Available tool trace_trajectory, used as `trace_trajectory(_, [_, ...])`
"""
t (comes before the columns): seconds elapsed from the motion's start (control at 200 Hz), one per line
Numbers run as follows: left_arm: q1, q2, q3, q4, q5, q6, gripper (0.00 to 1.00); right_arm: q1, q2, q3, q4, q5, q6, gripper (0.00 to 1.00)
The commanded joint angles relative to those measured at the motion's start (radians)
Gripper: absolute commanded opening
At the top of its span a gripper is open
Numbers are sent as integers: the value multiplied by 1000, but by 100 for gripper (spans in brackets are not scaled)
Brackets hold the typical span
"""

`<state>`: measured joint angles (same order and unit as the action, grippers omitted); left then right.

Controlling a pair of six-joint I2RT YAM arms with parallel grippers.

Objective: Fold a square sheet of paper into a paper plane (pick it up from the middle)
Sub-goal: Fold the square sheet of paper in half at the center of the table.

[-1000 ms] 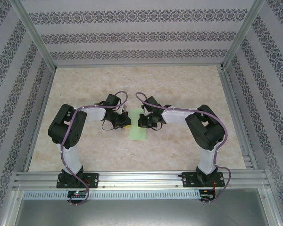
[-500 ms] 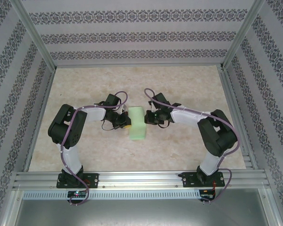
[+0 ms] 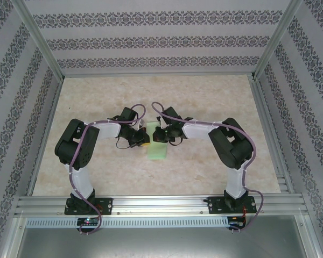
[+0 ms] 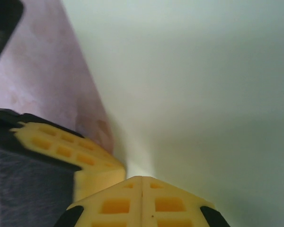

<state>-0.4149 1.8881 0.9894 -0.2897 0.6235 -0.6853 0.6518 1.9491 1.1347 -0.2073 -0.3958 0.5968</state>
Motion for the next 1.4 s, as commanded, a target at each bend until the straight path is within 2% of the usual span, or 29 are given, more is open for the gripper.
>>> trace_trajectory(0.0, [-20,115,-74,-160,-234,7,0,-25,24,-14,45,-14,0,0])
trace_trajectory(0.255, [-19,115,-96,-149,-237,6,0,-116,5,-127,104,-1,-4,0])
trace_trajectory(0.594, [-19,113,-106,-143,-239,6,0,-207,-41,-136,87,30,-18,0])
trace_trajectory(0.869, [-21,110,-99,-143,-229,10,0,-163,-192,-96,78,-8,-1,0])
trace_trajectory(1.129, [-22,110,-97,-144,-229,10,0,-61,-33,7,65,-59,-4,0])
trace_trajectory(1.394, [-24,113,-98,-145,-226,15,0,-72,72,47,66,-47,-3,0])
